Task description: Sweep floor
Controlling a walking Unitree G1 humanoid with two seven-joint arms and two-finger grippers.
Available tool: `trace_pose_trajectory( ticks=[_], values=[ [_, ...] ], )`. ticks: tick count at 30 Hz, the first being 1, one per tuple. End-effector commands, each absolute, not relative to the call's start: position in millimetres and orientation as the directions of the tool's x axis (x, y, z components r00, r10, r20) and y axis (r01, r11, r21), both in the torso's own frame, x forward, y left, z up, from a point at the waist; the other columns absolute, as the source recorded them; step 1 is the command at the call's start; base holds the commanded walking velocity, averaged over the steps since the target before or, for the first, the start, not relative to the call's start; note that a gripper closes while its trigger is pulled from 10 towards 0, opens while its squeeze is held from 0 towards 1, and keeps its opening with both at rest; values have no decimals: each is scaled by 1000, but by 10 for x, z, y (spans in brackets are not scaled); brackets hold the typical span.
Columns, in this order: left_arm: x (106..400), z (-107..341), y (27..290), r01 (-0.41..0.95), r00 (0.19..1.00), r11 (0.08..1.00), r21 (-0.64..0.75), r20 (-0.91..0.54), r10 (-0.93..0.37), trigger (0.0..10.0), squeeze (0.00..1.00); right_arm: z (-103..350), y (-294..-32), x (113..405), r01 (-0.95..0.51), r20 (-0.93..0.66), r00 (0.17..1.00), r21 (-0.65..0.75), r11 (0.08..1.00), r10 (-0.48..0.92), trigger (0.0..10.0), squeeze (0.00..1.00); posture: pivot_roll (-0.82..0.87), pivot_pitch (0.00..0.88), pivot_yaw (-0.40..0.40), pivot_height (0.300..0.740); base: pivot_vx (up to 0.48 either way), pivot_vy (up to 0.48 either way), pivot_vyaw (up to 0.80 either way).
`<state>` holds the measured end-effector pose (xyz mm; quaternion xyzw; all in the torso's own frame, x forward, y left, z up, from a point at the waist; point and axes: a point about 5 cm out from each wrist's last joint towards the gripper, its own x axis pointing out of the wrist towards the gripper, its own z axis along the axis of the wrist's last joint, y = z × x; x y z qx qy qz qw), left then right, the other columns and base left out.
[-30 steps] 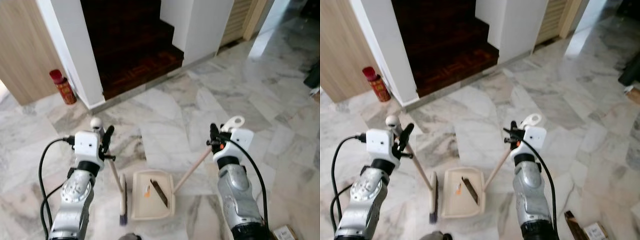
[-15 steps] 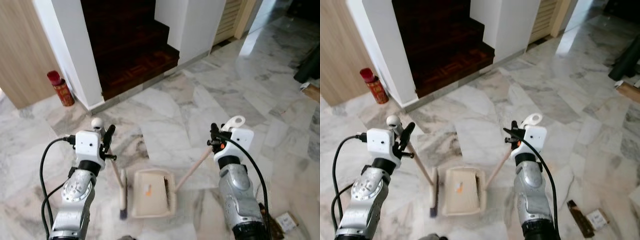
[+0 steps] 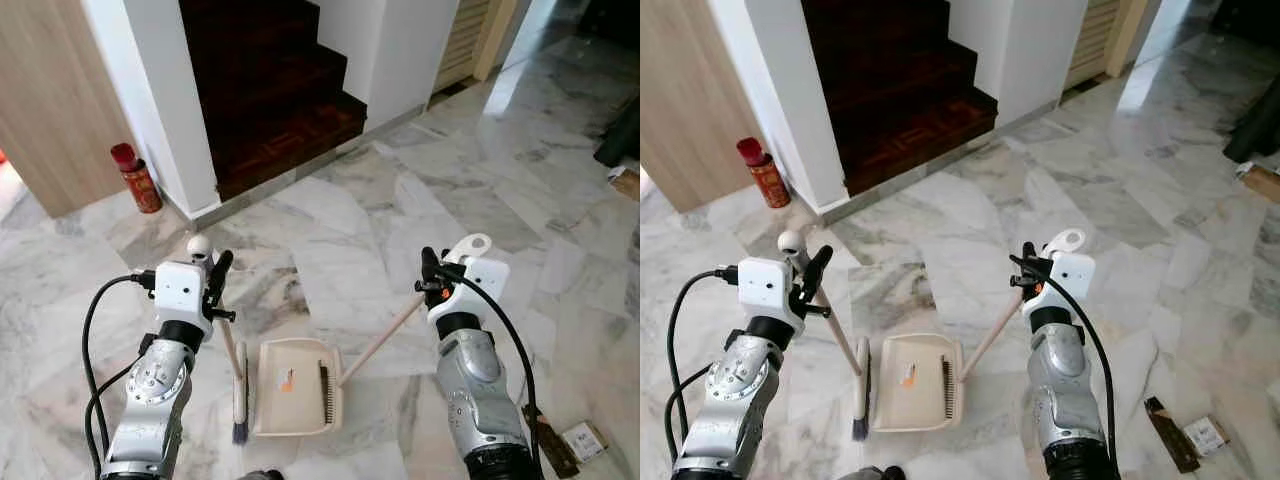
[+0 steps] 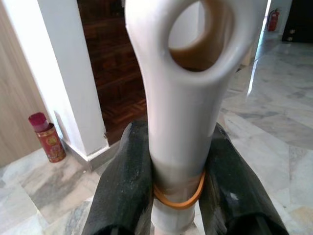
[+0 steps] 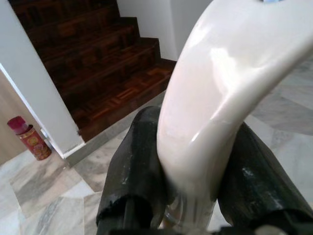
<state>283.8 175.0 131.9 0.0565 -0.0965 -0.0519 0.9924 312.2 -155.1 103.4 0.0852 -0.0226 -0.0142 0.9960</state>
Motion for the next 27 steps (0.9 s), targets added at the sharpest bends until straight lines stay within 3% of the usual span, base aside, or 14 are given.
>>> trace_pose_trajectory(
  ticks=[1, 27],
  values=[
    [2844, 1387, 1737, 98, 969, 988, 119, 215, -122, 10000, 0, 1127, -1559, 3147, 25, 80, 996, 183, 983, -40, 10000, 0, 126, 123, -38, 740, 0, 259, 0],
    [2837, 1386, 1741, 91, 970, 989, 118, 213, -115, 10000, 0, 1111, -1549, 3152, 18, 60, 998, 184, 983, -29, 10000, 0, 125, 147, -41, 740, 0, 279, 0]
  ],
)
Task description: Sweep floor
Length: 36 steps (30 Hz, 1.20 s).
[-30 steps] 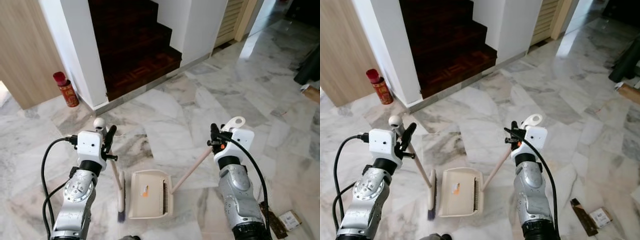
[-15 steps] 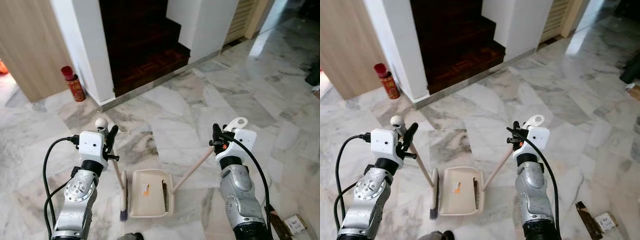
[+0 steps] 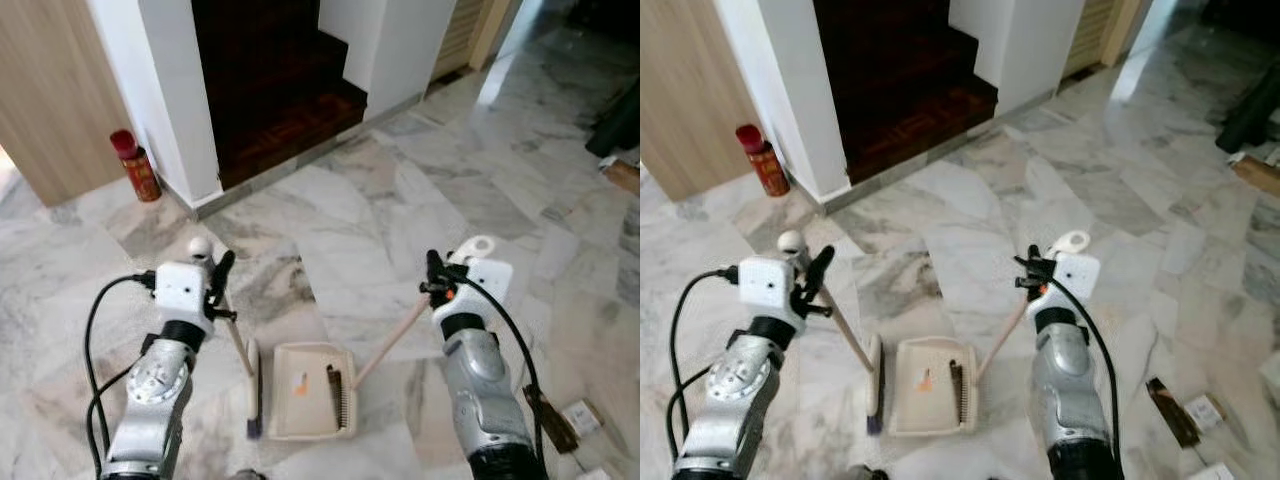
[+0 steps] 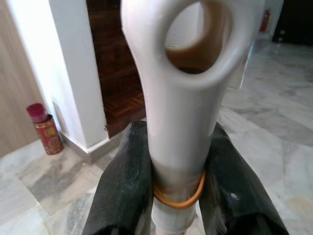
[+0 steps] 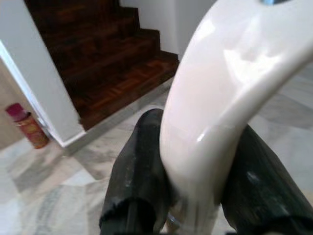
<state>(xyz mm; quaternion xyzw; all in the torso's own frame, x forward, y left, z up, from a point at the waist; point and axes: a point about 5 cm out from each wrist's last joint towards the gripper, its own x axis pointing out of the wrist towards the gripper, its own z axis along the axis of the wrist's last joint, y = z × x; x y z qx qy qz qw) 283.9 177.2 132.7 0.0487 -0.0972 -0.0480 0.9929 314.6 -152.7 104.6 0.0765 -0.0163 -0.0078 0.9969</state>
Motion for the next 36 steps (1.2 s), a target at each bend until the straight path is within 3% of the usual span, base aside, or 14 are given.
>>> trace_pose_trajectory(
  ticks=[1, 36],
  values=[
    [2834, 1388, 1744, 90, 970, 989, 119, 213, -114, 10000, 0, 1112, -1549, 3150, 18, 60, 998, 185, 983, -30, 10000, 0, 125, 151, -40, 740, 0, 289, 0],
    [2824, 1390, 1768, 88, 972, 989, 122, 205, -112, 10000, 0, 1134, -1558, 3155, 28, 66, 997, 184, 982, -41, 10000, 0, 128, 169, -35, 740, 0, 301, 0]
  ],
)
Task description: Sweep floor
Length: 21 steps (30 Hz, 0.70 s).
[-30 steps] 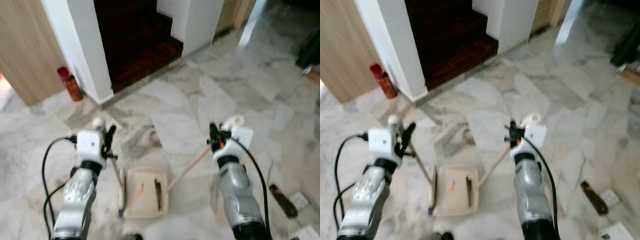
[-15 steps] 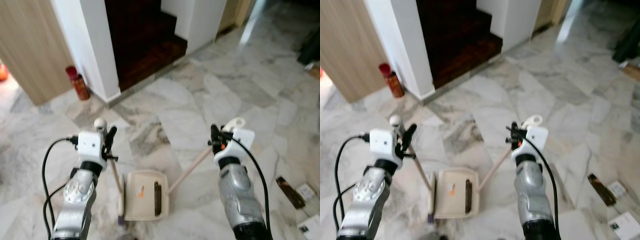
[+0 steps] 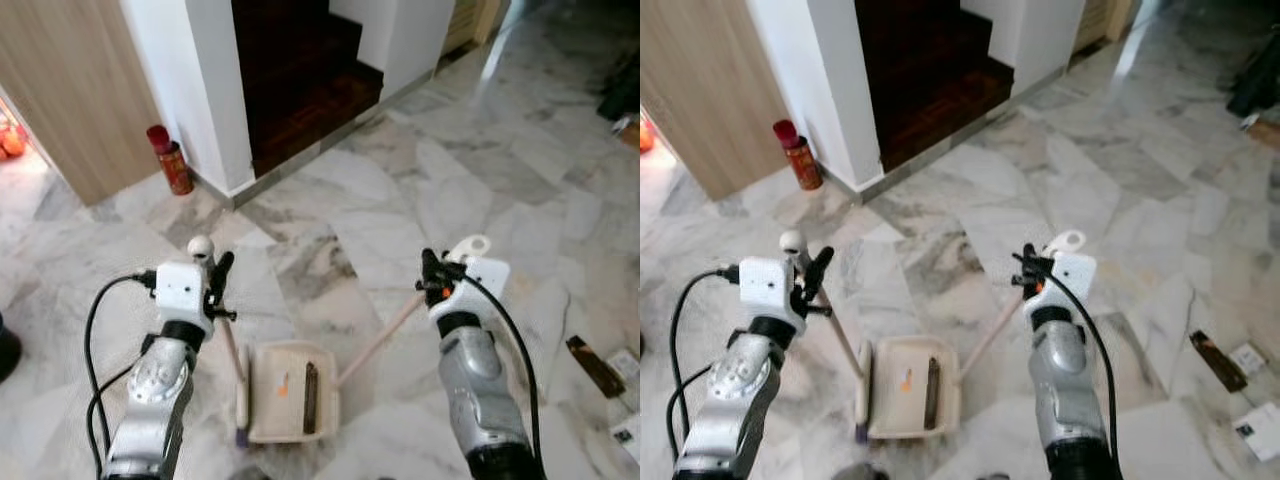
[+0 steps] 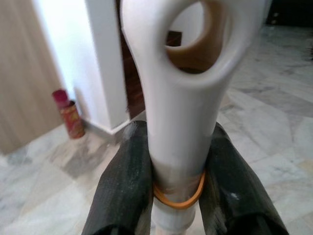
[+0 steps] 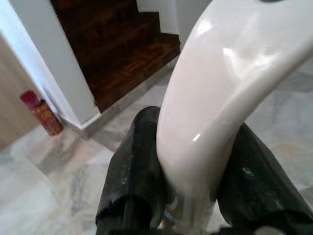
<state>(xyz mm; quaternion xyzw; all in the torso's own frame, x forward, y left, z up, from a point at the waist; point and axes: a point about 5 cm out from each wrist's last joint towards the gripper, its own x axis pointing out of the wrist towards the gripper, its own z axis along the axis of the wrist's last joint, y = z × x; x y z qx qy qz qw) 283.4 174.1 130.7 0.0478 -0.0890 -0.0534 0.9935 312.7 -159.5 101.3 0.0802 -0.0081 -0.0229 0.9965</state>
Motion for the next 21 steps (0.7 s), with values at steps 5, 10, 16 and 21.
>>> trace_pose_trajectory(
  ticks=[5, 10, 16, 21],
  values=[
    [2822, 1389, 1769, 86, 973, 989, 122, 204, -110, 10000, 0, 1135, -1559, 3157, 28, 66, 997, 184, 982, -40, 10000, 0, 130, 170, -36, 740, 0, 305, 0],
    [2823, 1389, 1768, 85, 973, 989, 123, 204, -109, 10000, 0, 1139, -1560, 3160, 27, 67, 997, 185, 982, -40, 10000, 0, 132, 170, -36, 740, 0, 306, 0],
    [2826, 1391, 1774, 85, 973, 989, 123, 205, -109, 10000, 0, 1142, -1557, 3167, 27, 68, 997, 182, 983, -40, 10000, 0, 134, 165, -37, 740, 0, 306, 0],
    [2825, 1391, 1775, 85, 973, 989, 125, 205, -110, 10000, 0, 1144, -1547, 3173, 23, 69, 997, 181, 983, -36, 10000, 0, 135, 160, -35, 740, 0, 306, 0]
  ],
)
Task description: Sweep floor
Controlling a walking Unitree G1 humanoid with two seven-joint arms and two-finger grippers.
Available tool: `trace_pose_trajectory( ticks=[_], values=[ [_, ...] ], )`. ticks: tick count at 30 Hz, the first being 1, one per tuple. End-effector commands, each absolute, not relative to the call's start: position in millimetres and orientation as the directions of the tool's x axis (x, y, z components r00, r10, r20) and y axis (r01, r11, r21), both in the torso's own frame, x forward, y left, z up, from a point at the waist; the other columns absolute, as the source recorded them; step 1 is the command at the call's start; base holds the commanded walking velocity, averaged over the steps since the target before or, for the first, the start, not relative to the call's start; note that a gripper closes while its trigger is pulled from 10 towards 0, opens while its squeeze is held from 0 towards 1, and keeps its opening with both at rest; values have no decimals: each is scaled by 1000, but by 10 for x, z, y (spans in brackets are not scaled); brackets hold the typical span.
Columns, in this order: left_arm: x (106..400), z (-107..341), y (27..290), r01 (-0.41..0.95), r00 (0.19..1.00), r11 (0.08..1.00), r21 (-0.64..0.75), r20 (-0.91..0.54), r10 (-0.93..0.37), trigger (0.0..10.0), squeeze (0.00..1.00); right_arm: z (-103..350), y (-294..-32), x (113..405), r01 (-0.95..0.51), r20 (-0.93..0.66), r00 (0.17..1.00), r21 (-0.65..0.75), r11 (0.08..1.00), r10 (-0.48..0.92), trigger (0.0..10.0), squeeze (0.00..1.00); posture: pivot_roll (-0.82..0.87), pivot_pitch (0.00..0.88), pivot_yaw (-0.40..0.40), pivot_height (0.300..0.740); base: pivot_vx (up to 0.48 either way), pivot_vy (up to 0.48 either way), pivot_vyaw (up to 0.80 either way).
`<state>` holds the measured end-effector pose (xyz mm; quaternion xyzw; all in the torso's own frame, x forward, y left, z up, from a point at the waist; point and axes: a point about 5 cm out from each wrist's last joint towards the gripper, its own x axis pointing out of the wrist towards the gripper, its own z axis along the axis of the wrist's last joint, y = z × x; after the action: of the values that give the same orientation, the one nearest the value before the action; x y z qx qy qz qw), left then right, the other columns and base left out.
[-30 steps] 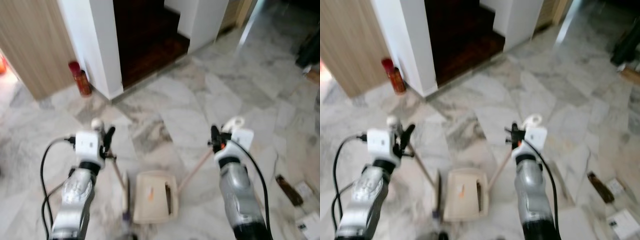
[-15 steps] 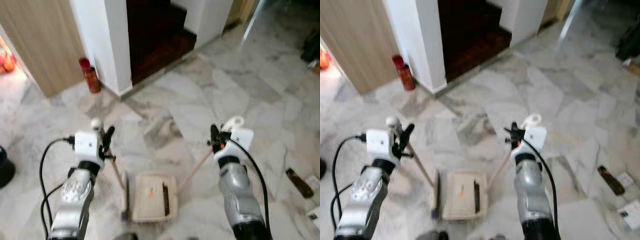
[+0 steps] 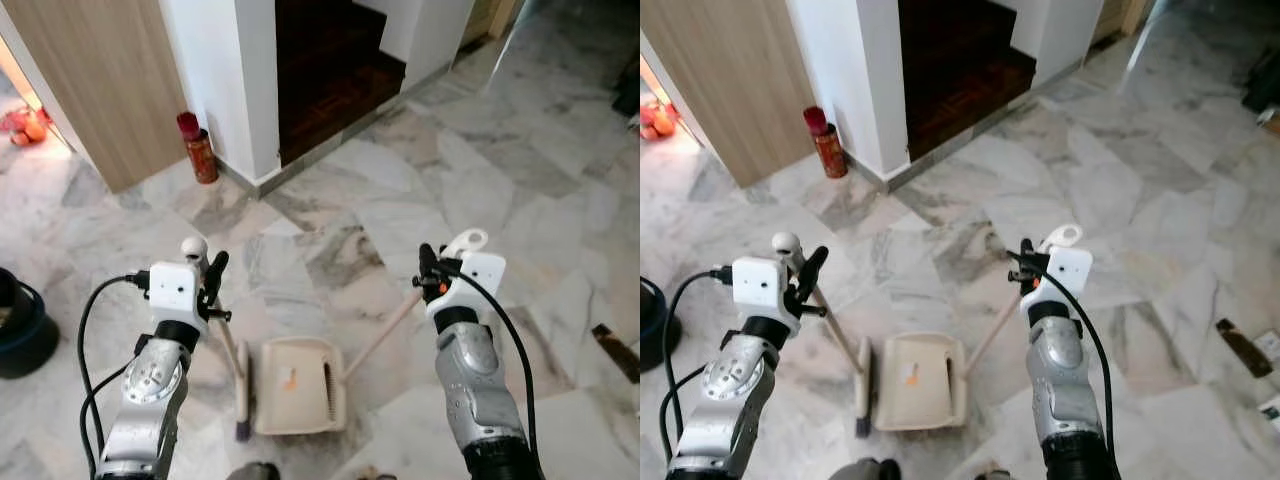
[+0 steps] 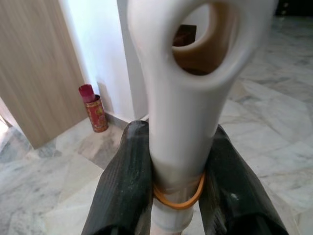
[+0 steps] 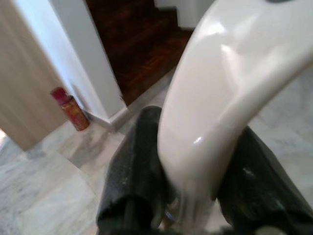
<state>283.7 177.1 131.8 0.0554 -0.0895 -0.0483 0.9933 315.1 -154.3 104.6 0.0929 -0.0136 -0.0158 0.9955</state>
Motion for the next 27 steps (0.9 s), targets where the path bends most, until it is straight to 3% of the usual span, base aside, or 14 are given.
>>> trace_pose_trajectory(
  ticks=[1, 27],
  values=[
    [2825, 1391, 1776, 85, 973, 988, 125, 205, -110, 10000, 0, 1144, -1545, 3173, 22, 69, 997, 182, 983, -35, 10000, 0, 135, 159, -34, 740, 0, 300, 0],
    [2836, 1407, 1788, 87, 973, 987, 134, 203, -113, 10000, 0, 1135, -1533, 3178, 20, 64, 997, 179, 984, -32, 10000, 0, 139, 165, -28, 740, 0, 304, 0]
  ],
)
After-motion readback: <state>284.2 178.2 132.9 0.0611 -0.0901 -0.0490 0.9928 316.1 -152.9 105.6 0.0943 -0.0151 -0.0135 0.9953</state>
